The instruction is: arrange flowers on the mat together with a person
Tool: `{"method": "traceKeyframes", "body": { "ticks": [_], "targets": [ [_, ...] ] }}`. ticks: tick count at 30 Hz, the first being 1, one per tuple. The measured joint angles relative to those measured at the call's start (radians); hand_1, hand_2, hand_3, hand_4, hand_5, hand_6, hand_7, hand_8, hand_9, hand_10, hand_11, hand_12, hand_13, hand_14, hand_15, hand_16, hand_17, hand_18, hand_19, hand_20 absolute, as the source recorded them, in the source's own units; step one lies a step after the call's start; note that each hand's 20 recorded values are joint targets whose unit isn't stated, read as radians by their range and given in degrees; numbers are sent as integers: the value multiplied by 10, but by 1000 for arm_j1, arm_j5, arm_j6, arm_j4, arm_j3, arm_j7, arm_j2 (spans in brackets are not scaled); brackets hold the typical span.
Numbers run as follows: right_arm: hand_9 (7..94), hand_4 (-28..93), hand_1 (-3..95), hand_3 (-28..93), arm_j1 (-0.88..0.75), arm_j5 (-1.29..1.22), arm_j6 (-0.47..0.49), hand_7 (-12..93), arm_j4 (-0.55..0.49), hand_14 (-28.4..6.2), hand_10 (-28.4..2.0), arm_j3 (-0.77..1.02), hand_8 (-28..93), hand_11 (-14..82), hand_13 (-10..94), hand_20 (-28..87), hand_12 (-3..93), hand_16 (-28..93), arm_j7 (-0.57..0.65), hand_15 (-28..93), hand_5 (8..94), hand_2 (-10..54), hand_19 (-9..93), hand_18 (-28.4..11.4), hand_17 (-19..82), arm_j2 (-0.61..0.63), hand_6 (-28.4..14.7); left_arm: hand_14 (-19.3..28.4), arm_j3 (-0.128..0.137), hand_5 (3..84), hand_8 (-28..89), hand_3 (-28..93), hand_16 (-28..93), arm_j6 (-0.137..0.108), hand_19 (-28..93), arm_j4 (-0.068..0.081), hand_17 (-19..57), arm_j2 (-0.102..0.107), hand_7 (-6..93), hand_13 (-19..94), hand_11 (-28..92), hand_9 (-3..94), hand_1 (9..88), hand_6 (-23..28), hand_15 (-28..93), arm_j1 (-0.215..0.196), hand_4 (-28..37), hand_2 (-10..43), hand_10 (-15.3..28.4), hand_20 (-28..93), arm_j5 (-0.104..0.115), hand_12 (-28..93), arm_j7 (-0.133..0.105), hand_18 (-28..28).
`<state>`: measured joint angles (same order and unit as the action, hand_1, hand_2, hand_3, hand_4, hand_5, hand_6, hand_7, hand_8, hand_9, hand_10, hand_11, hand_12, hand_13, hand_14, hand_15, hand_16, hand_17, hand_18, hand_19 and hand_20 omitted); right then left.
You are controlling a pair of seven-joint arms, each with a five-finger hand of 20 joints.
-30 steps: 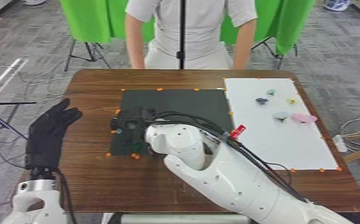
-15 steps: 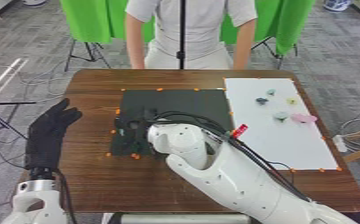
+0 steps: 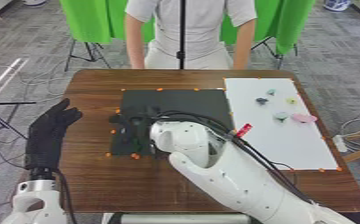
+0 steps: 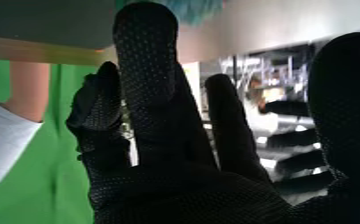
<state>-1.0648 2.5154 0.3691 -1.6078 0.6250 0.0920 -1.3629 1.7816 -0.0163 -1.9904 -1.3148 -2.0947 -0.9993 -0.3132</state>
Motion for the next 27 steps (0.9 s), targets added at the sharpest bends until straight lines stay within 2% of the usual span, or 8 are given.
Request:
{"method": "traceKeyframes", "body": {
  "ticks": [3,5,8,12,18,21,24,27],
  "targets": [
    [474,-162,245,696,-27,-83,-20,70,-45,-77,-164,54,-76,58,790,563,125,304,16,476,345,-95,755,-252,331,6,-1,191,0,485,-48,683,38,2,67,0,27,0,118,378,178,476,230,44,224,0,-213,-45,138,162,0,161,2,138],
    [483,-150,227,683,-56,-155,-48,70,-96,-109,-163,104,-74,61,757,552,132,294,33,460,391,-68,721,-253,303,14,-11,191,0,485,-48,683,37,7,67,0,27,0,118,377,179,475,230,44,223,0,-213,-45,138,162,0,162,5,138],
    [545,-146,216,681,-114,-306,-135,99,-192,-149,-164,195,-76,72,641,485,145,262,70,355,531,-26,582,-220,238,30,-15,190,-1,486,-48,684,37,15,67,1,27,-1,118,377,178,476,229,45,222,2,-214,-47,138,162,-4,162,8,138],
    [573,-153,208,697,-206,-530,-262,117,-313,-162,-154,341,-83,75,540,395,146,247,93,233,566,-4,438,-184,211,50,-9,190,-5,487,-48,686,37,23,65,1,28,-4,117,375,178,476,230,45,217,2,-215,-48,138,162,-12,162,13,137],
    [532,-152,166,714,-380,-779,-205,103,-424,-169,-149,643,-79,67,428,323,142,256,-41,127,524,19,271,-174,187,68,-10,190,-21,486,-48,685,38,42,65,-1,27,-5,116,373,178,476,231,44,210,2,-214,-48,139,162,-40,161,22,137],
    [475,-150,144,722,-493,-928,-142,75,-469,-172,-149,790,-70,56,379,300,137,248,-118,106,440,23,217,-178,174,76,-2,190,-38,486,-48,684,38,53,65,-1,28,-5,116,372,177,476,231,44,208,6,-214,-47,138,162,-53,161,25,137],
    [445,-148,117,734,-620,-1088,-117,63,-527,-162,-148,925,-66,50,350,282,131,231,-115,88,397,26,177,-176,175,69,-3,190,-54,486,-47,684,39,71,65,-2,28,-6,116,371,176,475,232,45,206,13,-212,-48,139,162,-67,161,29,137],
    [432,-149,97,748,-746,-1218,-145,60,-570,-149,-144,1037,-66,48,326,271,126,208,-114,76,386,28,148,-172,175,33,-1,190,-61,486,-48,685,39,84,65,-8,28,-14,116,370,176,475,232,45,203,16,-212,-49,139,162,-89,161,32,137]
  ]
}}
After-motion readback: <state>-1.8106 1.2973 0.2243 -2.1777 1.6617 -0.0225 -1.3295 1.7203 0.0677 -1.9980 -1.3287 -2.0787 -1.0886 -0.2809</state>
